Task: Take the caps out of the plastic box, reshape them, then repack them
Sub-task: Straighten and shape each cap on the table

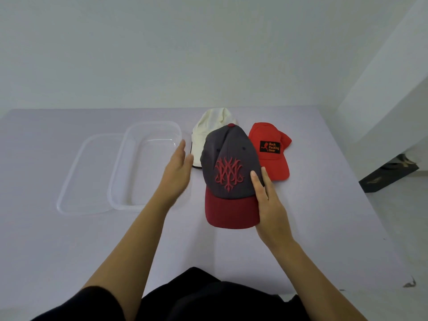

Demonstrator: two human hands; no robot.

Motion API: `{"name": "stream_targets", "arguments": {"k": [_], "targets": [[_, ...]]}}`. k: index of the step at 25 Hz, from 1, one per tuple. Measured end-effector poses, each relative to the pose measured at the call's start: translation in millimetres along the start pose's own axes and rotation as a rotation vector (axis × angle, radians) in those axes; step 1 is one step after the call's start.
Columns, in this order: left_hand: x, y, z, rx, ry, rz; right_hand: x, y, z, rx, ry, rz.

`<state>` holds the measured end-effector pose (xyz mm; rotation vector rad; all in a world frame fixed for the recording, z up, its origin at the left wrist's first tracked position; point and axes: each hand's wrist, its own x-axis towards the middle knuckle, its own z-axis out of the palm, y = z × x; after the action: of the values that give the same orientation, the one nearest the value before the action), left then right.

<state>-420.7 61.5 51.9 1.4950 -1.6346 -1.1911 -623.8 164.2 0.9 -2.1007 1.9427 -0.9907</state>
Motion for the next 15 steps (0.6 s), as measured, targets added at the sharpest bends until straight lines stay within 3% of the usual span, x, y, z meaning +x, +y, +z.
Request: {"name": "stream_targets", "arguments": {"k": [2, 4, 8, 11, 13, 15], "targets": [[7, 22, 0, -0.209, -0.097, -0.034, -3, -3, 5, -0.003, 0.031, -0.068], [7, 33, 6, -0.235, -0.22, -0.052, -5, -6, 9, 0.003, 0.042, -0.1], [11, 31, 7, -0.483, -0.183, -0.141, -10, 0, 11, 0.017, -0.01, -0.054], [16, 23, 4, -0.552, -0.103, -0.182, -6, 8, 12, 0.029, -0.157, -0.079], [19, 21, 1, -0.497, -0.063, -0.164, 5, 17, 6, 0.186, -0.248, 0.058], [19, 23, 2, -0.433, -0.073, -0.141, 22, 18, -6, 0.48, -0.229, 0.318]]}}
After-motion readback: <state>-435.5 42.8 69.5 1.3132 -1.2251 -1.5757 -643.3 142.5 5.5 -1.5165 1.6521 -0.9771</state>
